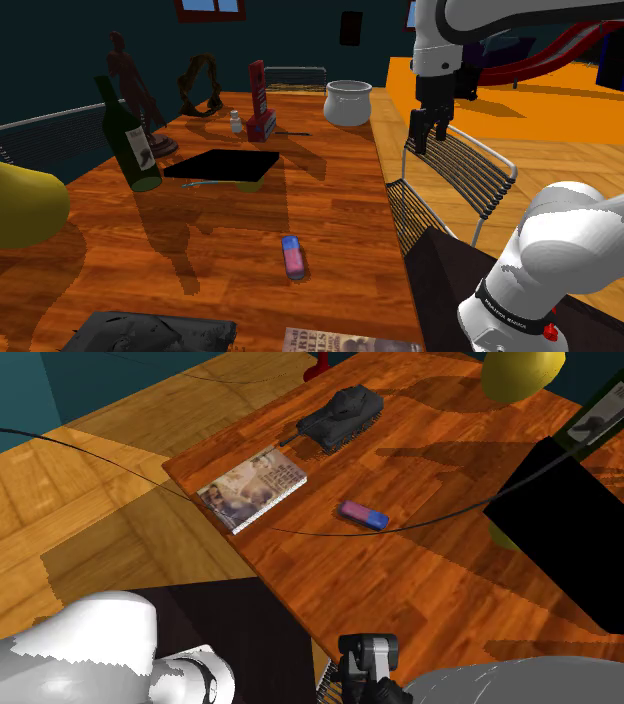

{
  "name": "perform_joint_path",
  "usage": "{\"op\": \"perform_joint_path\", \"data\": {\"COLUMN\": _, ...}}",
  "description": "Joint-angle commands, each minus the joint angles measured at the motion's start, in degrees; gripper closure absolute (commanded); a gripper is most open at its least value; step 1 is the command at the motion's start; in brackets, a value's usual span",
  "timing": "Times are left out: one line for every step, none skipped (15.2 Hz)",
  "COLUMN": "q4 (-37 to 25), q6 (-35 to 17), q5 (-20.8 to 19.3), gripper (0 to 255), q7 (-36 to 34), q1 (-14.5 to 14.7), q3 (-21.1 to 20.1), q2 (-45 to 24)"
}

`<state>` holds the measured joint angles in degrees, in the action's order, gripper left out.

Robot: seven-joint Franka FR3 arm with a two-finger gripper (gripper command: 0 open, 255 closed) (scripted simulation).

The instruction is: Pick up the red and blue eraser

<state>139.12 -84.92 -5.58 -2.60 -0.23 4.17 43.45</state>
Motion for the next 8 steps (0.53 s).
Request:
{"op": "perform_joint_path", "data": {"q4": 0.00, "q6": 0.00, "q5": 0.00, "gripper": 0, "q7": 0.00, "q1": 0.00, "q3": 0.00, "q2": 0.00}}
{"op": "perform_joint_path", "data": {"q4": 0.96, "q6": -0.83, "q5": 1.12, "gripper": 0, "q7": -2.15, "q1": 0.28, "q3": -1.34, "q2": 0.35}}
{"op": "perform_joint_path", "data": {"q4": 1.85, "q6": -1.71, "q5": 2.26, "gripper": 0, "q7": -4.29, "q1": 0.57, "q3": -2.70, "q2": 0.58}}
{"op": "perform_joint_path", "data": {"q4": 2.65, "q6": -2.64, "q5": 3.39, "gripper": 0, "q7": -6.42, "q1": 0.88, "q3": -4.07, "q2": 0.71}}
{"op": "perform_joint_path", "data": {"q4": 3.37, "q6": -3.62, "q5": 4.53, "gripper": 0, "q7": -8.54, "q1": 1.19, "q3": -5.47, "q2": 0.72}}
{"op": "perform_joint_path", "data": {"q4": 4.00, "q6": -4.64, "q5": 5.66, "gripper": 0, "q7": -10.66, "q1": 1.52, "q3": -6.88, "q2": 0.61}}
{"op": "perform_joint_path", "data": {"q4": 4.54, "q6": -5.71, "q5": 6.77, "gripper": 0, "q7": -12.77, "q1": 1.87, "q3": -8.28, "q2": 0.37}}
{"op": "perform_joint_path", "data": {"q4": 4.99, "q6": -6.82, "q5": 7.86, "gripper": 0, "q7": -14.87, "q1": 2.19, "q3": -9.72, "q2": 0.02}}
